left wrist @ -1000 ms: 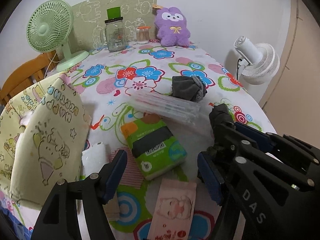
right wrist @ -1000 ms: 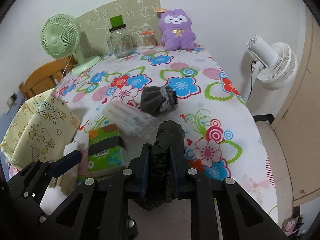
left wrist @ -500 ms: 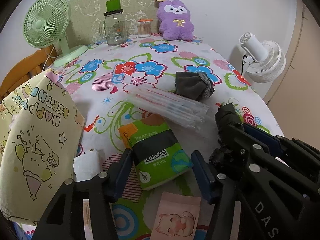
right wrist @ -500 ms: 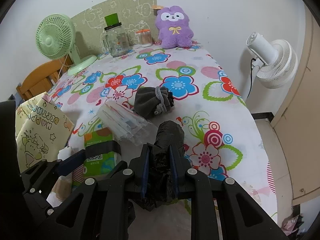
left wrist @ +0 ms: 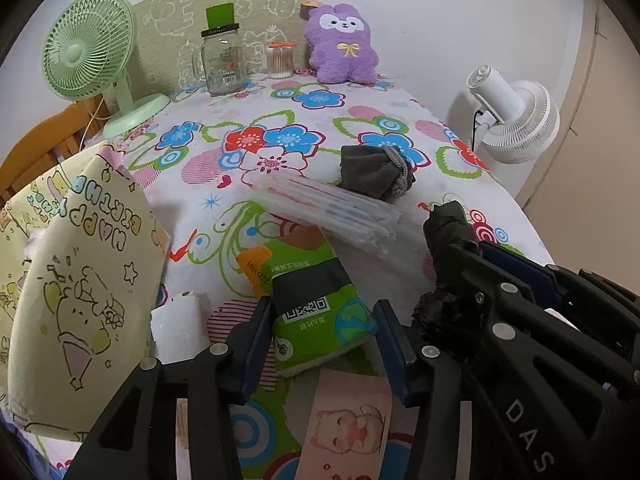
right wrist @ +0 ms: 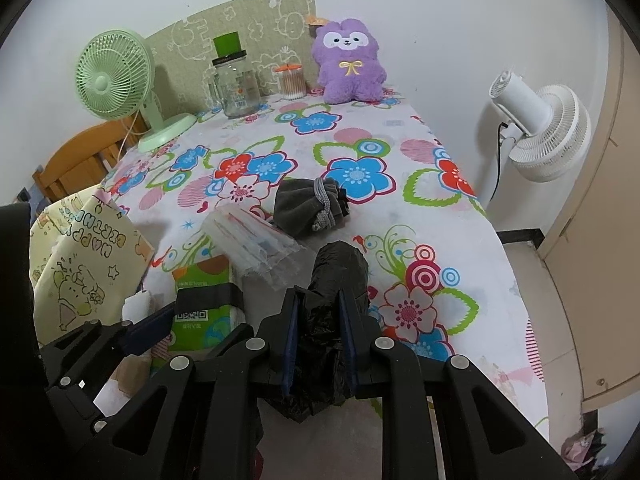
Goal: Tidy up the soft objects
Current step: 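Lift the black cloth with the right tool while the left lifts the green tissue pack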
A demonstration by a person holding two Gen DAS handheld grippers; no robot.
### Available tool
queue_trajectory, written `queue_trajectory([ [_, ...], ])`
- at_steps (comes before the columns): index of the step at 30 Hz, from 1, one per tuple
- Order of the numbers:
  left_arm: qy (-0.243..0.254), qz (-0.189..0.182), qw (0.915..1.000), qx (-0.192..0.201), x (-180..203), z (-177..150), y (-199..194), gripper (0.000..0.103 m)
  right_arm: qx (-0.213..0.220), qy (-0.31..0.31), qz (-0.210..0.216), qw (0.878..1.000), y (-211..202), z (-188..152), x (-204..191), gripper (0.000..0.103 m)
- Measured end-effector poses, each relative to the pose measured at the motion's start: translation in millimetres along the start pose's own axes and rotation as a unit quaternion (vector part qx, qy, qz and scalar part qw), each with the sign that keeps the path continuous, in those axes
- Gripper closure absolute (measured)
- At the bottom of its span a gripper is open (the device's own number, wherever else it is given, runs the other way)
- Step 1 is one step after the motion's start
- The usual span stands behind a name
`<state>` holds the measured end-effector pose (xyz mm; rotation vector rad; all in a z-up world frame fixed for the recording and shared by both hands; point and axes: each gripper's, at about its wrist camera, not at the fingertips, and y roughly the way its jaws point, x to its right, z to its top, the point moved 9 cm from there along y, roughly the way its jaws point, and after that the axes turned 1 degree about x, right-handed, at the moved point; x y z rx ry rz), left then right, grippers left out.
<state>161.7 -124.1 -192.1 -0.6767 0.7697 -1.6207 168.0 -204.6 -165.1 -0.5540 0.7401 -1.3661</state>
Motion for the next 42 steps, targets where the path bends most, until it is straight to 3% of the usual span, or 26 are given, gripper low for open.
queue_trajectory([
  [17,0.007,0.0,0.9994,0.033,2,6,-36,0.052,0.031,-0.002,0.002,1.0,-35,6,-7,0.081],
  [42,0.017,0.002,0.9947,0.102,-8,38,-109,0.052,0.097,-0.014,0.011,0.995,-102,42,-32,0.081],
])
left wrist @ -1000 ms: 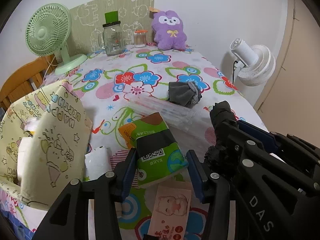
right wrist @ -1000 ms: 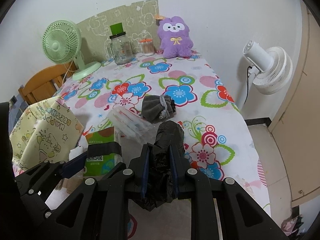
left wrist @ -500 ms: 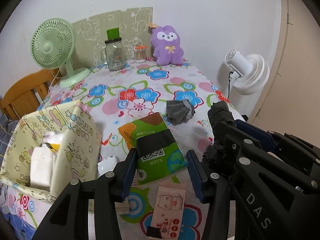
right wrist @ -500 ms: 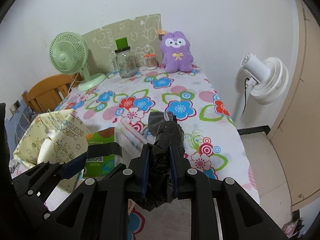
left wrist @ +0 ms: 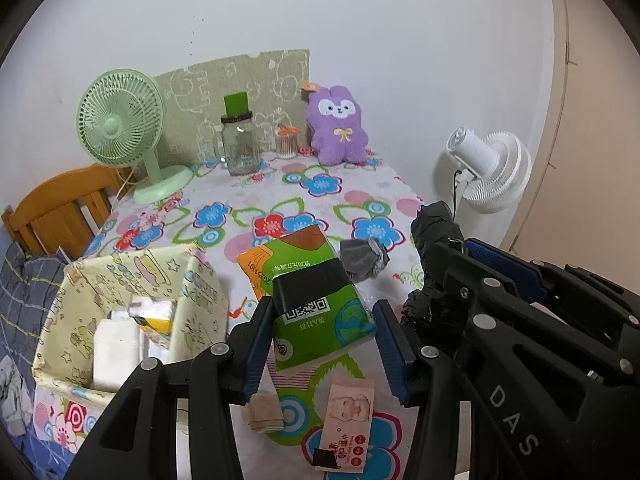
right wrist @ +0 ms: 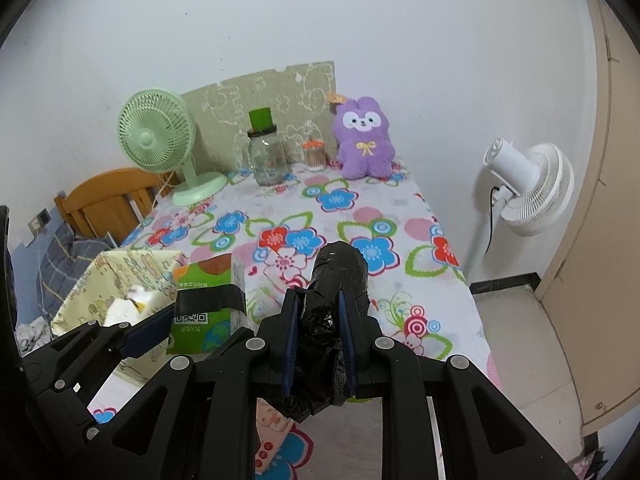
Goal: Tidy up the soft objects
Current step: 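Lift the black cloth with the right tool while the left lifts the green tissue pack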
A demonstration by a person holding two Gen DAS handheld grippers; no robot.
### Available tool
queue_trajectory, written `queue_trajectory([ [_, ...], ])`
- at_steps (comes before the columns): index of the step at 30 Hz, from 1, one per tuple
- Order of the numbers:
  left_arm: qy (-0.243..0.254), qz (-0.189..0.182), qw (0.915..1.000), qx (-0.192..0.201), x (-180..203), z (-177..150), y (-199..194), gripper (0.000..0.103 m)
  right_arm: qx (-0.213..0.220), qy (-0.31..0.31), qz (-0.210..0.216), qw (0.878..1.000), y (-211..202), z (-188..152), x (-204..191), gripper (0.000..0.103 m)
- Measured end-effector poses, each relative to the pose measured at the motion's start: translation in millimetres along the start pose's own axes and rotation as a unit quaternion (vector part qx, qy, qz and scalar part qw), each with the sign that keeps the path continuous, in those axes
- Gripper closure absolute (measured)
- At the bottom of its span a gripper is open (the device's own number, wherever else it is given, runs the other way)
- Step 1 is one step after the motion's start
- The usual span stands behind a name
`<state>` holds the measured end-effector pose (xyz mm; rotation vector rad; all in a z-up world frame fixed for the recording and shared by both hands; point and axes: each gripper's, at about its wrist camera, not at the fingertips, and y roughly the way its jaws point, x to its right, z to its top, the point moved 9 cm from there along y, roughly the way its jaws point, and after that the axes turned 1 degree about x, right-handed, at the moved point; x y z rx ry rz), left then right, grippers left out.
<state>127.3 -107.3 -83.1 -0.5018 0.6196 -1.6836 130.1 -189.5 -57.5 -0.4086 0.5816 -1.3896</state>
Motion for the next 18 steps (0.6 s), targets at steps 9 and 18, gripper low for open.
queue_trajectory([
  [9,0.004,-0.004,0.9998,0.02,-8,11,-19,0.052,0.015,-0.002,0.003,1.0,-18,13,-14,0.081],
  [18,0.0,-0.002,0.9998,0.02,-24,10,-22,0.052,0.014,-0.011,0.003,1.0,-18,16,-29,0.081],
])
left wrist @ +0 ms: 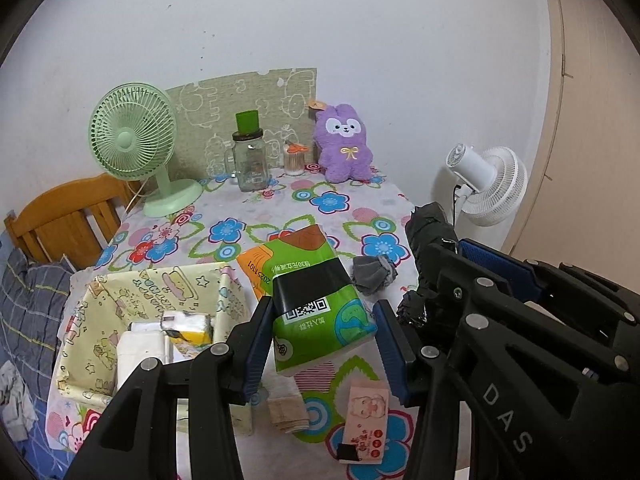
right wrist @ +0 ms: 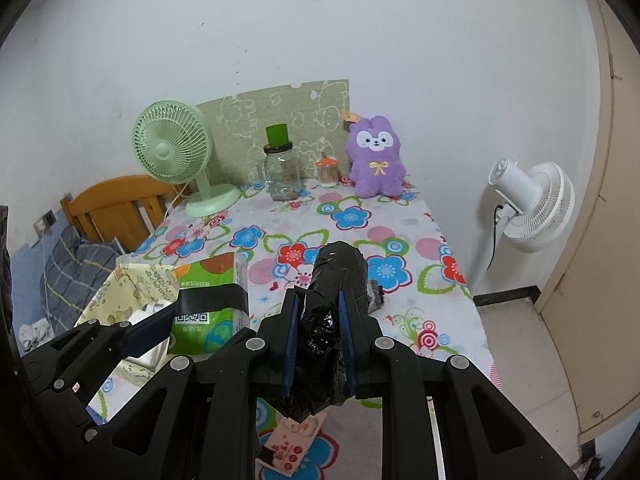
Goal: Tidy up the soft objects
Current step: 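Lift the black cloth with the right tool while the left lifts the green tissue pack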
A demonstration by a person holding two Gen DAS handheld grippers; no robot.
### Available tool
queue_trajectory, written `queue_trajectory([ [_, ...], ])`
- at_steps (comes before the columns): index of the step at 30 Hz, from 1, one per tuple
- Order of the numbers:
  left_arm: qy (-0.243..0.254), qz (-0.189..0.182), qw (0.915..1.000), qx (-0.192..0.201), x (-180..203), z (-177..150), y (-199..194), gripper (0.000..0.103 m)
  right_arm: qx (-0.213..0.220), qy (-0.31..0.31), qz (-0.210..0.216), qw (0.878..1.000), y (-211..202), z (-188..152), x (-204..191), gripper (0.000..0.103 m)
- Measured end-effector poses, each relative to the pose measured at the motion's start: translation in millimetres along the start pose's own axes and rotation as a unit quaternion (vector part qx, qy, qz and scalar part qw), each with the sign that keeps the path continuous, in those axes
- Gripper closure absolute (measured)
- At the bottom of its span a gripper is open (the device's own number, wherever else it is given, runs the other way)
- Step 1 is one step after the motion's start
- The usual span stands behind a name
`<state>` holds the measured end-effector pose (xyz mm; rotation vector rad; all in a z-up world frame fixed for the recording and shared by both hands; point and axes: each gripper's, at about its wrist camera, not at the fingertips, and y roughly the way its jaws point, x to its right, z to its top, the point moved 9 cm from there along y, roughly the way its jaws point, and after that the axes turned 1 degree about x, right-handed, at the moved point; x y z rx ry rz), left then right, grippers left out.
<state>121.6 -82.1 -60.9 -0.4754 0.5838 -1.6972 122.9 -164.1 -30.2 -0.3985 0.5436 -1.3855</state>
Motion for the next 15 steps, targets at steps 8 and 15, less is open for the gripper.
queue_trajectory([
  [8,0.0,0.005,0.9999,0.009,-17,5,-7,0.052,0.004,-0.008,0.0,1.0,1,7,-19,0.081],
  [15,0.004,0.015,0.9997,0.018,-34,9,-12,0.052,0.01,-0.013,0.007,1.0,3,13,-36,0.081],
])
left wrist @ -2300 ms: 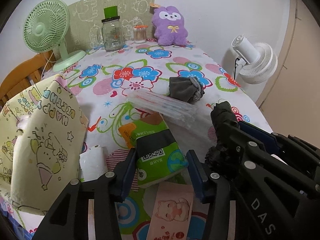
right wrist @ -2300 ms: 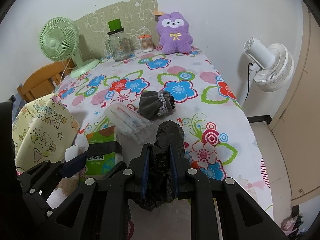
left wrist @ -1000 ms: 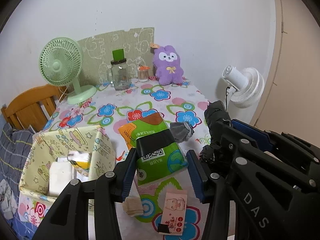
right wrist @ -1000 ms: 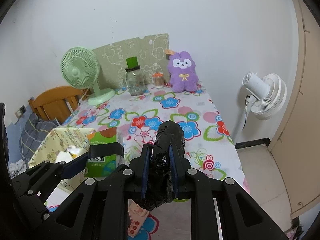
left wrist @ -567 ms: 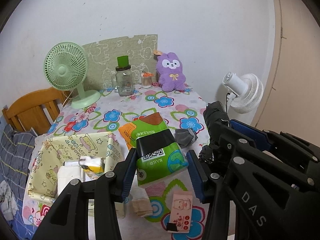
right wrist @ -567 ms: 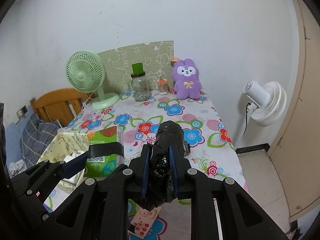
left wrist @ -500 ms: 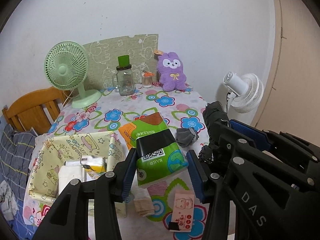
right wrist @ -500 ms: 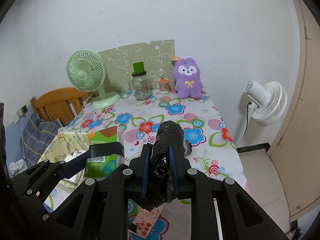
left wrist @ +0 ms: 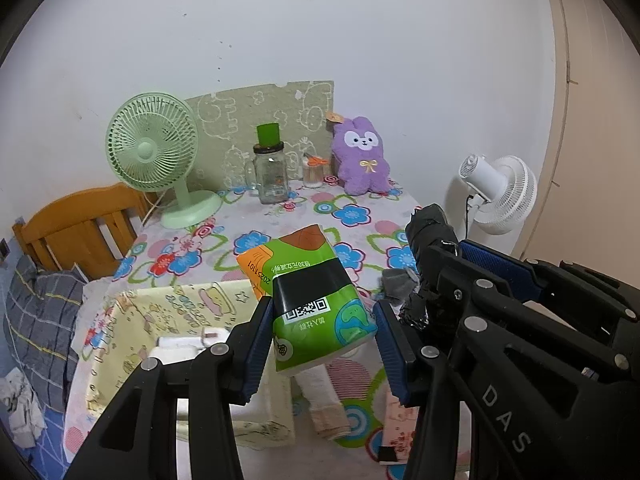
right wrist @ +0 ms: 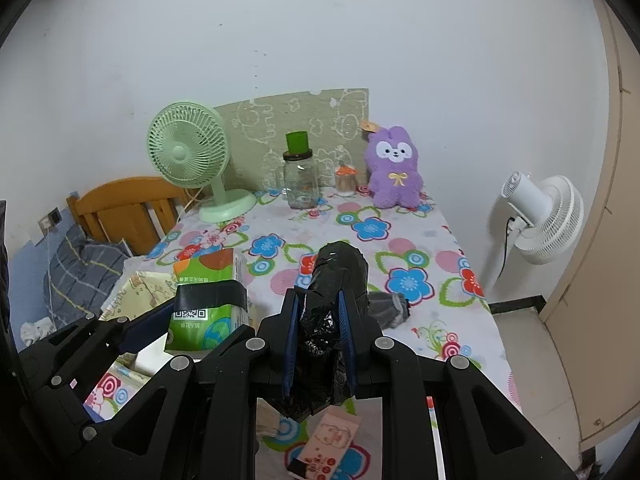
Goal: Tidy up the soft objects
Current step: 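Lift the black cloth with the right tool while the left lifts the green tissue pack, then carry the black cloth with the right tool while the left carries the tissue pack to the box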
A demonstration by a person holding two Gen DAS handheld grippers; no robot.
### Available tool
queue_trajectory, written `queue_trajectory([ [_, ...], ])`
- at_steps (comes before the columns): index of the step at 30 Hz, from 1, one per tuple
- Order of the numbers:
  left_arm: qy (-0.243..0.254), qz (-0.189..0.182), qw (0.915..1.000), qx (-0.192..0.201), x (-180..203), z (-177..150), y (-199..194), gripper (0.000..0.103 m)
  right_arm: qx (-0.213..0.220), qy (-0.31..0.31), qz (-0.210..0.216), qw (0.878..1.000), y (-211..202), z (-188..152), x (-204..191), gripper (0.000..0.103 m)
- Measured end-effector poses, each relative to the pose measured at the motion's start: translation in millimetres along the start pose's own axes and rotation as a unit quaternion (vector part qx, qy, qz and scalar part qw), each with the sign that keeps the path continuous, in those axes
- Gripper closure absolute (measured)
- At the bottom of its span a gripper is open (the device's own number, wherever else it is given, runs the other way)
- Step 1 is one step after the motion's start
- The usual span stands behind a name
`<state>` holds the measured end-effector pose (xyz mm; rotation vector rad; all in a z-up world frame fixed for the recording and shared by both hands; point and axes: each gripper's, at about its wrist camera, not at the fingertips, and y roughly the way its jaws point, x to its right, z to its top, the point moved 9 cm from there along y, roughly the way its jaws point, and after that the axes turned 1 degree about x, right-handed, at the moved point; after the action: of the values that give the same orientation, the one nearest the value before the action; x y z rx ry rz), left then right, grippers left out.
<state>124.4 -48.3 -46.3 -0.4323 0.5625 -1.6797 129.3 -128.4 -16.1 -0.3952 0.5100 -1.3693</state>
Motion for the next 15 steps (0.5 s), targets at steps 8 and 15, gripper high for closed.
queue_trajectory([
  [8,-0.002,0.006,1.0,0.004,-18,3,-2,0.052,0.001,-0.009,0.005,1.0,5,5,-19,0.081],
  [15,-0.006,0.015,0.9999,0.006,-37,3,-2,0.052,-0.002,-0.014,0.013,1.0,13,9,-36,0.081],
])
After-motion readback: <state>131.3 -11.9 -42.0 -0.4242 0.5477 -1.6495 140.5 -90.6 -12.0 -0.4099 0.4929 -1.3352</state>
